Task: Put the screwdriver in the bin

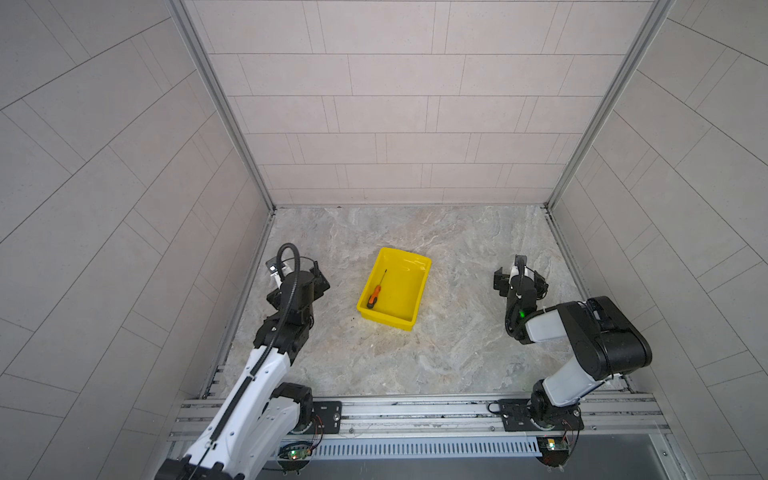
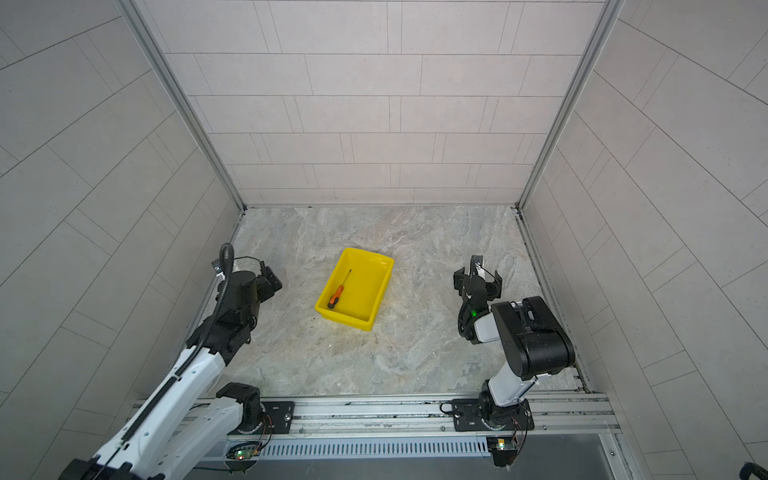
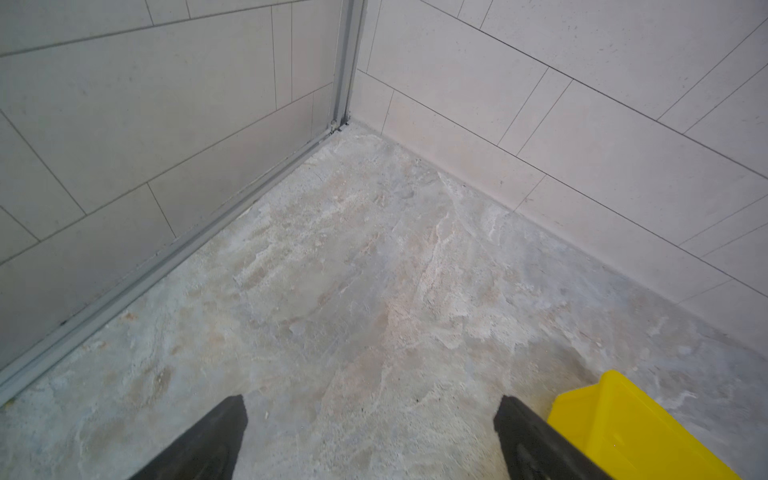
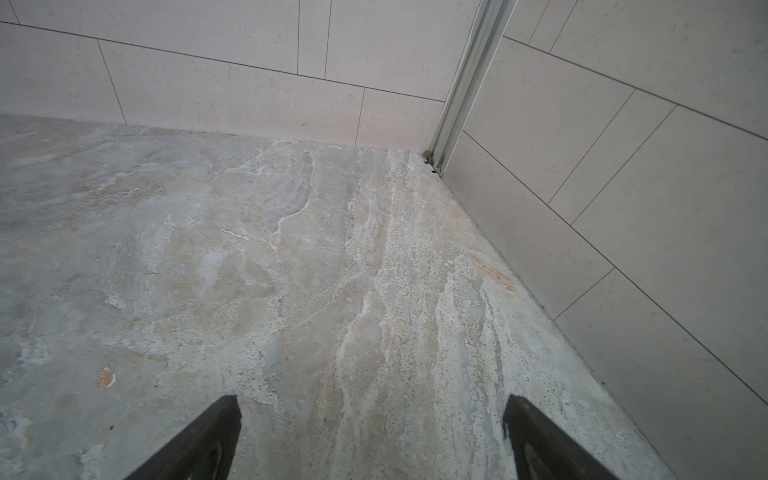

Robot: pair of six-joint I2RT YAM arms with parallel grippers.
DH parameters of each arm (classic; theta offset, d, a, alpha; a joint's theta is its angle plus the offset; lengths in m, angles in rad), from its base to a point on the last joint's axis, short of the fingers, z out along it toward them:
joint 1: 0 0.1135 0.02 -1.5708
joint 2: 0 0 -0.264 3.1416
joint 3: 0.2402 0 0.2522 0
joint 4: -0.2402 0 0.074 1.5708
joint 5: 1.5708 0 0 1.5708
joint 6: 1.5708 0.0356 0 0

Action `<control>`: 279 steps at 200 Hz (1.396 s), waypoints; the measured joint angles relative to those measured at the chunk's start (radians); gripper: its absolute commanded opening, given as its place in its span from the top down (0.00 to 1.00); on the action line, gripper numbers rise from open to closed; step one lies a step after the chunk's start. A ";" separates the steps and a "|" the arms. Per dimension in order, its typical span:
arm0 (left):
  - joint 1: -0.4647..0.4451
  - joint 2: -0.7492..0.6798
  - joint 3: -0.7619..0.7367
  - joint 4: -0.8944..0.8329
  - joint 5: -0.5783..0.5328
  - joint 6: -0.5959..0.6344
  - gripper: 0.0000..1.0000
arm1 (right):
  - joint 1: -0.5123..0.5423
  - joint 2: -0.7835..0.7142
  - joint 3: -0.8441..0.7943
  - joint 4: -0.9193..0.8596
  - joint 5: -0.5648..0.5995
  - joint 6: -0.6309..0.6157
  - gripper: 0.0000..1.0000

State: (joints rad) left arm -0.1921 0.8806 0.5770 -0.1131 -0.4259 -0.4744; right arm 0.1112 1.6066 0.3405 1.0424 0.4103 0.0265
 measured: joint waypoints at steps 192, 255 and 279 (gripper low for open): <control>0.209 0.690 -0.246 0.990 0.237 0.384 0.00 | 0.000 0.000 0.000 0.000 0.000 0.000 0.01; 0.101 0.700 -0.217 1.039 0.189 0.464 0.00 | 0.000 0.000 0.000 -0.001 -0.001 0.000 0.01; 0.081 0.703 -0.217 1.067 0.168 0.487 0.00 | 0.000 0.000 0.000 -0.002 -0.003 0.000 0.01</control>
State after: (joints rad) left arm -0.1108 1.5841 0.3595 0.9543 -0.2581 0.0128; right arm 0.1108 1.6062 0.3405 1.0409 0.4068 0.0265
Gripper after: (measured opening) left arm 0.999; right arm 0.994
